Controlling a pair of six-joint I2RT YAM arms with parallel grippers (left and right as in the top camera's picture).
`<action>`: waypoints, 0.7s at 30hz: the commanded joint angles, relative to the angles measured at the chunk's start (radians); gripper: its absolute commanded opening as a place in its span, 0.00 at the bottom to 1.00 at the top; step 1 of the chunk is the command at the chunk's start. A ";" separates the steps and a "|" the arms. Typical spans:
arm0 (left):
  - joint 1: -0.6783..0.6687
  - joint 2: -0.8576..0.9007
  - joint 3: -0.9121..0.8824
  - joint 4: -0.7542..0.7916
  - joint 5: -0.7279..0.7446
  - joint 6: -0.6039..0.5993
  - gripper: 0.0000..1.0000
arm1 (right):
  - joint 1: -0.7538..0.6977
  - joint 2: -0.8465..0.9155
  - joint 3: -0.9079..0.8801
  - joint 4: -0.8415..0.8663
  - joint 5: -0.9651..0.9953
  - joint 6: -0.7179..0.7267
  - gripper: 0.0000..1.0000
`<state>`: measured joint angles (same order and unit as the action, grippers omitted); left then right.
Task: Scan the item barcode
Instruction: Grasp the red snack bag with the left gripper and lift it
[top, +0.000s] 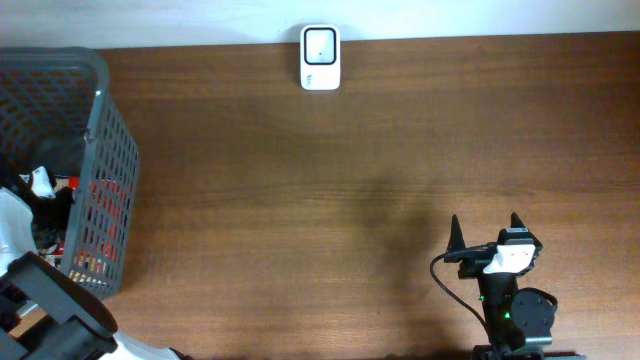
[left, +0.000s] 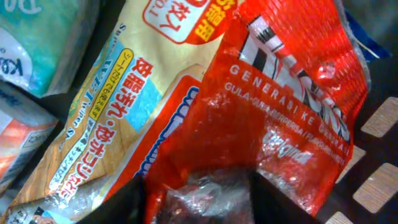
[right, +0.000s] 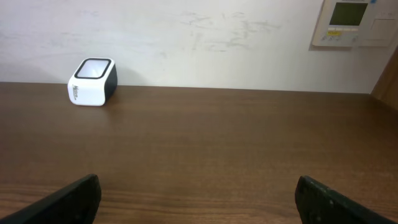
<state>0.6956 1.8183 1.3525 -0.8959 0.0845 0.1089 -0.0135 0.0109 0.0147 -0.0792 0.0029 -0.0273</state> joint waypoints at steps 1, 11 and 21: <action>0.004 0.000 -0.011 -0.008 0.070 0.006 0.48 | -0.006 -0.008 -0.009 -0.003 0.009 -0.002 0.99; 0.004 -0.001 -0.011 -0.026 0.087 0.005 0.00 | -0.006 -0.008 -0.009 -0.002 0.009 -0.002 0.99; 0.004 -0.103 0.204 -0.069 0.305 -0.056 0.00 | -0.006 -0.008 -0.009 -0.003 0.009 -0.002 0.99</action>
<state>0.7033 1.8118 1.4540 -0.9680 0.2684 0.1081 -0.0135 0.0109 0.0147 -0.0792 0.0029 -0.0273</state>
